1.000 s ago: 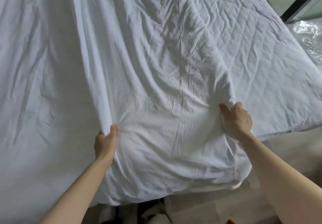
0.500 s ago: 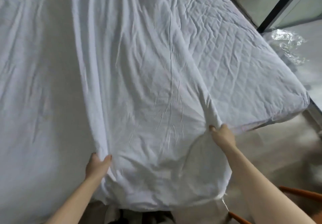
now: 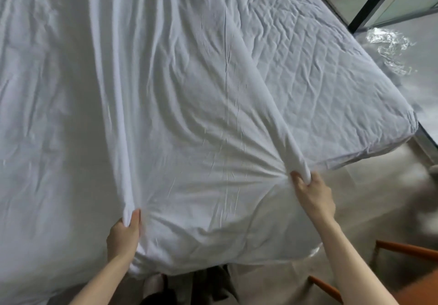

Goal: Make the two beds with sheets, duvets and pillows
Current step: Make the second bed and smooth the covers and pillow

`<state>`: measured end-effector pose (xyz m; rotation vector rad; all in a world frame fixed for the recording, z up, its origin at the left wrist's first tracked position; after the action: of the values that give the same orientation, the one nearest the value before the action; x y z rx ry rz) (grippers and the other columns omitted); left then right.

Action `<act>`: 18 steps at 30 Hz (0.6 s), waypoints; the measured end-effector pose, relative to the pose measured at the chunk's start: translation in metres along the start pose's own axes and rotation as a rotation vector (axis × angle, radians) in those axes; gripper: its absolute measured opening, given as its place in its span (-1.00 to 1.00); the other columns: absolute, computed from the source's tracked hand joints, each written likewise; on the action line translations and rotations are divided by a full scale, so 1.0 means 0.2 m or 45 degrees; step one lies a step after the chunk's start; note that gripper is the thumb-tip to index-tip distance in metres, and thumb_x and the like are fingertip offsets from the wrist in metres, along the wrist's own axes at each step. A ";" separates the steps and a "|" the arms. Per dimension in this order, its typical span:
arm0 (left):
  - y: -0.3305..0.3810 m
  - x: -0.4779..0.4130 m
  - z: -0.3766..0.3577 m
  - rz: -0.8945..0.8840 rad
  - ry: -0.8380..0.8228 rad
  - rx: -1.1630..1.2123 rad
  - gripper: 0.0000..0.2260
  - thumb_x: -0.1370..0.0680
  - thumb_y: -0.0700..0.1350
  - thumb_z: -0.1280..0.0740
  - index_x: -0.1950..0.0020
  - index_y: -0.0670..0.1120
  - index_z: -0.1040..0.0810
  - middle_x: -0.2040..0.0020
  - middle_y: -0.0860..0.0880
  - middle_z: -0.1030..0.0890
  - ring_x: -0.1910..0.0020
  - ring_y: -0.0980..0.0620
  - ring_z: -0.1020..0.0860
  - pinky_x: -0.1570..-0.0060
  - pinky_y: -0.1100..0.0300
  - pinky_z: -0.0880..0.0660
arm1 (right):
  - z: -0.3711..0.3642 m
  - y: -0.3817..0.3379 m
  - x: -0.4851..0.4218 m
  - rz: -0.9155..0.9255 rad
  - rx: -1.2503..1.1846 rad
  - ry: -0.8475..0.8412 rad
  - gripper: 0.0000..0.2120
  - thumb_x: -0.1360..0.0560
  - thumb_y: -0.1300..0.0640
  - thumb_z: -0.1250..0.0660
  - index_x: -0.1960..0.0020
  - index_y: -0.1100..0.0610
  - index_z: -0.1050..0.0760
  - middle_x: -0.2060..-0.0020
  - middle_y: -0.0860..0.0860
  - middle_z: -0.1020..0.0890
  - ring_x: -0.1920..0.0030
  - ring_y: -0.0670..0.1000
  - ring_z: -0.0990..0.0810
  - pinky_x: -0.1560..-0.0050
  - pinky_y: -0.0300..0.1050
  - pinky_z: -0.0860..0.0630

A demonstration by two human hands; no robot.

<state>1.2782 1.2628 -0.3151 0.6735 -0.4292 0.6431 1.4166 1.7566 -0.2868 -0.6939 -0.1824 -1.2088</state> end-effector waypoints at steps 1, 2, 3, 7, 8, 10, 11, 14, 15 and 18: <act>-0.04 -0.01 -0.02 0.035 -0.009 -0.039 -0.60 -0.61 0.02 -0.25 -0.13 -0.35 -0.48 -0.09 -0.36 -0.56 -0.09 -0.33 -0.51 -0.05 -0.05 -0.41 | -0.06 0.08 -0.02 -0.097 0.043 -0.039 -0.66 -0.55 -0.12 -0.21 -0.13 0.14 -0.39 -0.11 0.29 -0.56 -0.15 0.31 -0.52 -0.06 0.10 -0.42; -0.06 -0.01 -0.03 0.054 -0.002 -0.079 -0.62 -0.59 -0.05 -0.30 -0.22 -0.34 -0.41 -0.17 -0.38 -0.51 -0.14 -0.34 -0.48 -0.09 -0.06 -0.40 | -0.11 0.13 -0.03 -0.137 0.113 -0.057 -0.68 -0.55 -0.04 -0.22 -0.20 0.14 -0.36 -0.18 0.29 -0.53 -0.20 0.31 -0.49 -0.12 0.11 -0.42; -0.07 0.00 -0.02 0.063 0.032 -0.124 -0.55 -0.55 -0.13 -0.36 -0.32 -0.33 -0.33 -0.26 -0.40 -0.43 -0.21 -0.35 -0.43 -0.14 -0.10 -0.37 | -0.15 0.14 -0.06 -0.105 0.222 -0.062 -0.62 -0.54 0.03 -0.24 -0.31 0.12 -0.31 -0.26 0.27 -0.47 -0.26 0.30 -0.44 -0.19 0.13 -0.41; 0.15 0.11 -0.03 -0.478 0.252 -0.411 -0.12 -0.31 -0.27 -0.53 -0.54 -0.13 -0.16 -0.44 -0.37 -0.17 -0.40 -0.38 -0.18 -0.33 -0.33 -0.18 | -0.28 -0.13 0.05 0.317 0.521 0.034 -0.14 -0.46 0.08 -0.34 -0.57 -0.15 0.12 -0.56 0.12 0.04 -0.49 0.28 -0.05 -0.38 0.29 -0.17; 0.26 0.18 -0.08 -0.703 0.234 -0.507 -0.10 -0.28 -0.26 -0.54 -0.55 -0.06 -0.19 -0.48 -0.31 -0.13 -0.44 -0.37 -0.13 -0.33 -0.39 -0.13 | -0.31 -0.23 0.12 0.420 0.488 0.071 -0.15 -0.48 0.07 -0.31 -0.56 -0.20 0.15 -0.57 0.08 0.12 -0.51 0.29 0.05 -0.38 0.36 -0.12; 0.42 0.30 -0.22 -1.056 0.130 -0.674 -0.06 -0.25 -0.16 -0.60 -0.55 0.09 -0.23 -0.57 -0.19 -0.04 -0.51 -0.38 -0.02 -0.32 -0.45 -0.01 | -0.42 -0.38 0.23 0.600 0.453 0.001 -0.25 -0.53 0.02 -0.24 -0.54 -0.29 0.13 -0.57 0.00 0.22 -0.52 0.33 0.22 -0.34 0.47 -0.03; 0.47 0.34 -0.30 -1.145 0.048 -0.773 -0.04 -0.25 -0.06 -0.61 -0.55 0.16 -0.20 -0.59 -0.15 0.04 -0.52 -0.39 0.06 -0.31 -0.43 0.07 | -0.49 -0.39 0.26 0.645 0.450 -0.101 -0.29 -0.55 -0.04 -0.24 -0.52 -0.34 0.11 -0.56 -0.05 0.27 -0.50 0.36 0.30 -0.33 0.52 -0.03; 0.40 0.31 -0.51 -1.043 -0.387 -1.080 -0.08 -0.42 0.11 -0.49 -0.55 0.31 0.09 -0.54 0.03 0.39 -0.50 -0.35 0.29 -0.41 -0.37 0.00 | -0.63 -0.24 0.25 0.571 0.417 -0.331 -0.29 -0.54 -0.06 -0.31 -0.46 -0.46 0.05 -0.47 -0.27 0.41 -0.45 0.42 0.39 -0.25 0.60 -0.18; 0.34 0.27 -0.54 -0.946 -0.497 -1.131 -0.10 -0.47 0.08 -0.45 -0.53 0.33 0.18 -0.52 0.08 0.43 -0.50 -0.33 0.32 -0.42 -0.34 -0.10 | -0.64 -0.20 0.24 0.553 0.400 -0.341 -0.29 -0.53 -0.04 -0.32 -0.46 -0.45 0.02 -0.43 -0.32 0.44 -0.47 0.43 0.31 -0.27 0.59 -0.17; 0.30 0.26 -0.51 -0.884 -0.576 -1.137 -0.19 -0.54 -0.02 -0.37 -0.54 0.31 0.16 -0.56 0.10 0.35 -0.53 -0.29 0.28 -0.40 -0.22 -0.27 | -0.63 -0.19 0.25 0.528 0.390 -0.401 -0.42 -0.56 -0.02 -0.27 -0.47 -0.38 -0.13 -0.47 -0.27 0.35 -0.51 0.40 0.07 -0.36 0.49 -0.02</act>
<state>1.2917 1.3902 -0.3330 0.0640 -0.7797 -0.3853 1.3720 1.6378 -0.3459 -0.6111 -0.4529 -0.6528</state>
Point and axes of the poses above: each hand's wrist, its own x-axis away from the middle knuckle, its own z-axis out of the back of the hand, y = z × x, the point moved 10 cm from there along -x, towards the middle knuckle
